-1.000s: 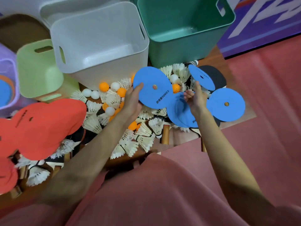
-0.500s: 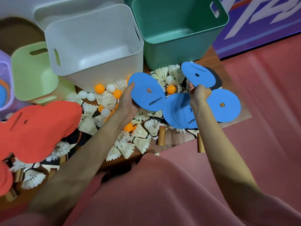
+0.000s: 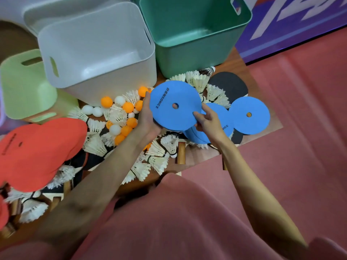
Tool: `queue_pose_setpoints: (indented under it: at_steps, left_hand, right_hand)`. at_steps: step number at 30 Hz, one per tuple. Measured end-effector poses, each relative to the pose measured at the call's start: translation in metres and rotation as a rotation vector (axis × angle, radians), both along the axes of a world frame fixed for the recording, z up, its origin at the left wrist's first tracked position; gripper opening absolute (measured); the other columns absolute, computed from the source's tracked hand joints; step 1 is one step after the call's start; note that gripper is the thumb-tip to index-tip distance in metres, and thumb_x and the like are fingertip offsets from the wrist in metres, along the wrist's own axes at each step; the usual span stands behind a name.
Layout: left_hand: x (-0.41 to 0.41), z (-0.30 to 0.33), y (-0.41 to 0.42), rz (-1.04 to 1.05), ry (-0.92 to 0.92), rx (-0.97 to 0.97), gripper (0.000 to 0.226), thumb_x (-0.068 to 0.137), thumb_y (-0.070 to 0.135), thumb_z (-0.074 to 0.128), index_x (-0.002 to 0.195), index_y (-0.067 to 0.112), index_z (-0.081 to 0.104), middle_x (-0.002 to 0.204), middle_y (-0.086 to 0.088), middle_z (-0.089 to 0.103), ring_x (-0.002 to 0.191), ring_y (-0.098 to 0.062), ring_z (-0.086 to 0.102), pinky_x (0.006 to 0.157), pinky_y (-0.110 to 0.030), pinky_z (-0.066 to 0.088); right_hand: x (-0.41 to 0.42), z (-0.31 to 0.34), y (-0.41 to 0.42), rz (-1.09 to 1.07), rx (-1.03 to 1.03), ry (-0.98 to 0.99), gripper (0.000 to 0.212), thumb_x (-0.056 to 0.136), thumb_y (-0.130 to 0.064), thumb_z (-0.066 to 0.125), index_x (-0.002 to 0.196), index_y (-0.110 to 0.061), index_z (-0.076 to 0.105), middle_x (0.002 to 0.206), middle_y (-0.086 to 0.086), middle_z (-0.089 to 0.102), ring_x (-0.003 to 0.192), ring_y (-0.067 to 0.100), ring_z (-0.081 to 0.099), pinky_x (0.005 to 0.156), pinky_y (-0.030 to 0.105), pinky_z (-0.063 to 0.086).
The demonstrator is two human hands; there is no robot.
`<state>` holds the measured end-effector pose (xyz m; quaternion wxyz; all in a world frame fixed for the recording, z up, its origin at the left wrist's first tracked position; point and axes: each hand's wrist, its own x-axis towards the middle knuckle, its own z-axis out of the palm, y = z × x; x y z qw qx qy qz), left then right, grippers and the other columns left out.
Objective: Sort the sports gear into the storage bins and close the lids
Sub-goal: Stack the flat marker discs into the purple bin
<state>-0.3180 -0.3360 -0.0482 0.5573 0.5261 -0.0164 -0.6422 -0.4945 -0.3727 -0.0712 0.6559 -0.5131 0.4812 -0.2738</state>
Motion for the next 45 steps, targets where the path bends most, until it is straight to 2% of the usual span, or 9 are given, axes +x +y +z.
queue_pose_setpoints:
  at_steps: [7, 10, 16, 20, 26, 29, 33, 39, 45]
  left_hand:
    - [-0.002, -0.006, 0.005, -0.004, 0.0, 0.036, 0.055, 0.099, 0.058, 0.024, 0.123, 0.025, 0.06, 0.116, -0.007, 0.068, 0.103, -0.028, 0.066, 0.077, -0.043, 0.056]
    - [-0.003, -0.008, 0.007, -0.01, -0.007, 0.029, 0.054, 0.098, 0.059, 0.024, 0.125, 0.026, 0.059, 0.118, -0.006, 0.068, 0.104, -0.027, 0.067, 0.076, -0.043, 0.056]
    - [-0.004, -0.017, 0.014, -0.014, 0.019, 0.009, 0.057, 0.099, 0.057, 0.024, 0.133, 0.022, 0.054, 0.124, -0.007, 0.065, 0.113, -0.029, 0.063, 0.093, -0.05, 0.051]
    - [-0.006, -0.018, 0.018, -0.028, 0.003, 0.001, 0.052, 0.1, 0.055, 0.025, 0.125, 0.024, 0.058, 0.124, -0.007, 0.065, 0.113, -0.028, 0.062, 0.097, -0.052, 0.048]
    - [-0.002, -0.013, 0.02, -0.03, -0.045, -0.012, 0.054, 0.1, 0.055, 0.025, 0.13, 0.022, 0.057, 0.122, -0.006, 0.066, 0.111, -0.027, 0.064, 0.092, -0.048, 0.052]
    - [0.001, -0.008, 0.022, -0.003, -0.088, -0.016, 0.052, 0.101, 0.054, 0.025, 0.123, 0.023, 0.06, 0.116, -0.004, 0.069, 0.105, -0.025, 0.067, 0.085, -0.044, 0.055]
    - [0.008, -0.005, 0.027, 0.039, -0.099, -0.016, 0.052, 0.1, 0.055, 0.026, 0.124, 0.024, 0.06, 0.12, -0.006, 0.067, 0.109, -0.027, 0.065, 0.092, -0.048, 0.051]
    - [0.014, -0.002, 0.033, 0.089, -0.13, -0.008, 0.053, 0.101, 0.053, 0.026, 0.128, 0.02, 0.058, 0.122, -0.006, 0.066, 0.107, -0.025, 0.065, 0.088, -0.043, 0.053]
    - [0.004, 0.001, 0.036, 0.059, -0.063, -0.04, 0.055, 0.103, 0.048, 0.021, 0.135, 0.015, 0.052, 0.129, -0.009, 0.062, 0.117, -0.027, 0.059, 0.099, -0.043, 0.048]
  right_hand:
    - [-0.007, -0.008, 0.004, 0.079, -0.097, 0.223, 0.038, 0.098, -0.013, 0.05, 0.135, -0.007, 0.043, 0.053, 0.007, 0.045, 0.037, 0.004, 0.038, 0.045, 0.016, 0.034]
    - [-0.018, -0.021, 0.007, -0.147, -0.174, 0.448, 0.036, 0.095, -0.016, 0.055, 0.128, -0.002, 0.048, 0.054, 0.0, 0.051, 0.045, 0.004, 0.049, 0.05, 0.015, 0.037]
    - [-0.059, -0.047, 0.012, -0.449, -0.173, 0.958, 0.044, 0.089, -0.025, 0.061, 0.121, 0.002, 0.05, 0.114, 0.023, 0.049, 0.11, 0.034, 0.043, 0.094, 0.037, 0.04]
    - [-0.064, -0.053, 0.009, -0.361, -0.131, 1.053, 0.041, 0.086, -0.034, 0.065, 0.101, 0.004, 0.058, 0.115, 0.022, 0.045, 0.111, 0.038, 0.037, 0.094, 0.043, 0.039]
    - [-0.064, -0.046, 0.01, -0.447, -0.189, 0.924, 0.032, 0.088, -0.015, 0.061, 0.114, 0.001, 0.052, 0.119, 0.021, 0.043, 0.112, 0.034, 0.042, 0.094, 0.039, 0.04]
    - [-0.064, -0.032, 0.013, -0.421, -0.261, 0.733, 0.005, 0.097, -0.01, 0.042, 0.1, -0.007, 0.041, 0.087, 0.009, 0.051, 0.076, 0.023, 0.05, 0.067, 0.034, 0.037]
    - [-0.06, -0.009, 0.021, -0.442, -0.327, 0.524, 0.007, 0.098, -0.004, 0.032, 0.099, -0.011, 0.032, 0.06, -0.005, 0.037, 0.047, 0.002, 0.04, 0.047, 0.018, 0.028]
    - [-0.035, 0.002, 0.029, -0.681, -0.237, 0.199, 0.009, 0.097, -0.002, 0.037, 0.095, -0.011, 0.039, 0.07, -0.007, 0.04, 0.05, 0.0, 0.036, 0.05, 0.017, 0.031]
    - [0.002, 0.003, 0.038, -0.468, -0.048, 0.023, 0.016, 0.099, -0.007, 0.039, 0.091, -0.021, 0.042, 0.066, 0.001, 0.044, 0.051, 0.005, 0.042, 0.046, 0.02, 0.036]
